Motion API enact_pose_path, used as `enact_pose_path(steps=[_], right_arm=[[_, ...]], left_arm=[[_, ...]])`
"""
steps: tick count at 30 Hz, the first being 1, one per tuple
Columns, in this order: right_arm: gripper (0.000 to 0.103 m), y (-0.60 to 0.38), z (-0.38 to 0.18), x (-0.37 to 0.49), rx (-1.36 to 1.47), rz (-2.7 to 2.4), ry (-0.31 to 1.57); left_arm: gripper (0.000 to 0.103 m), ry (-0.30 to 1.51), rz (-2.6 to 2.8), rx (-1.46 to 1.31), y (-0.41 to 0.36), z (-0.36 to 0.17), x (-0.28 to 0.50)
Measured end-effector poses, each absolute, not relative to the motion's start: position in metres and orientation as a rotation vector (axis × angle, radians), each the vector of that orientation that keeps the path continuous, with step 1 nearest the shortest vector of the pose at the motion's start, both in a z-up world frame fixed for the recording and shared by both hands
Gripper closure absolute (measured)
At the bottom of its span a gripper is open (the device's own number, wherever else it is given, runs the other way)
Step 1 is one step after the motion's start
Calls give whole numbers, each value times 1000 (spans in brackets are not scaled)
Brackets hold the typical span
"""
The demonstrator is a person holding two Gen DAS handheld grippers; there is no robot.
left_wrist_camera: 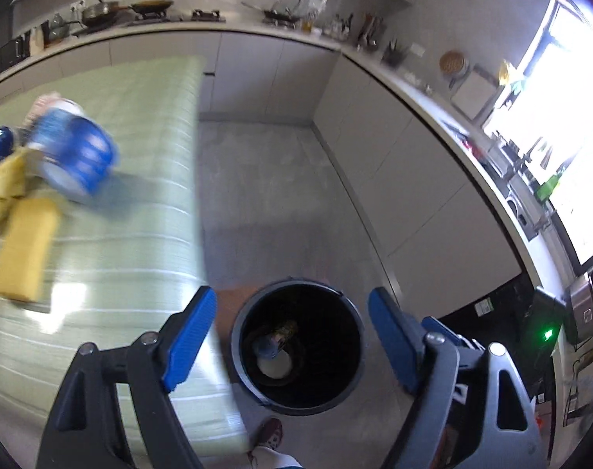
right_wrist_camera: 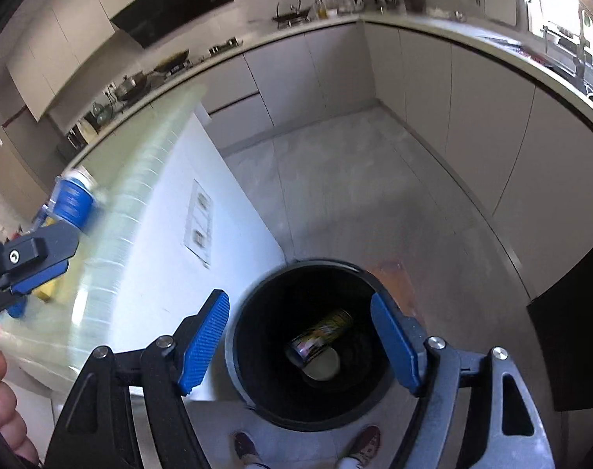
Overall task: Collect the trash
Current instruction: 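Carry both items over the black bucket and open both tools to drop them, then move both tools back over the table toward the remaining items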
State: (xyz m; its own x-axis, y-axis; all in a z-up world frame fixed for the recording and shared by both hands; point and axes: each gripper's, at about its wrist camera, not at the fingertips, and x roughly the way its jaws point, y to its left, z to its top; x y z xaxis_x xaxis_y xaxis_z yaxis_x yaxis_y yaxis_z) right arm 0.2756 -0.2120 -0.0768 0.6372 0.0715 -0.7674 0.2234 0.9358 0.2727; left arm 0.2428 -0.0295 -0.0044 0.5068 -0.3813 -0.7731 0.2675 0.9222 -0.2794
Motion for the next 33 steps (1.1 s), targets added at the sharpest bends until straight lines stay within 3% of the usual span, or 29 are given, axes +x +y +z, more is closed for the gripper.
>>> enact_pose_path(steps=[9, 19, 25, 33], right_arm=[[24, -78, -22, 297, 325, 11, 796], [22, 73, -14, 332, 291, 95, 781], [22, 97, -8, 356, 271, 82, 802], [22, 93, 2, 394, 240, 50, 770]], left_arm=[[18, 927, -230, -135, 125, -4, 256], [18, 894, -40, -154, 275, -6, 283], [18, 898, -10, -179, 308, -8, 309], [18, 891, -5, -175, 293, -4, 336]])
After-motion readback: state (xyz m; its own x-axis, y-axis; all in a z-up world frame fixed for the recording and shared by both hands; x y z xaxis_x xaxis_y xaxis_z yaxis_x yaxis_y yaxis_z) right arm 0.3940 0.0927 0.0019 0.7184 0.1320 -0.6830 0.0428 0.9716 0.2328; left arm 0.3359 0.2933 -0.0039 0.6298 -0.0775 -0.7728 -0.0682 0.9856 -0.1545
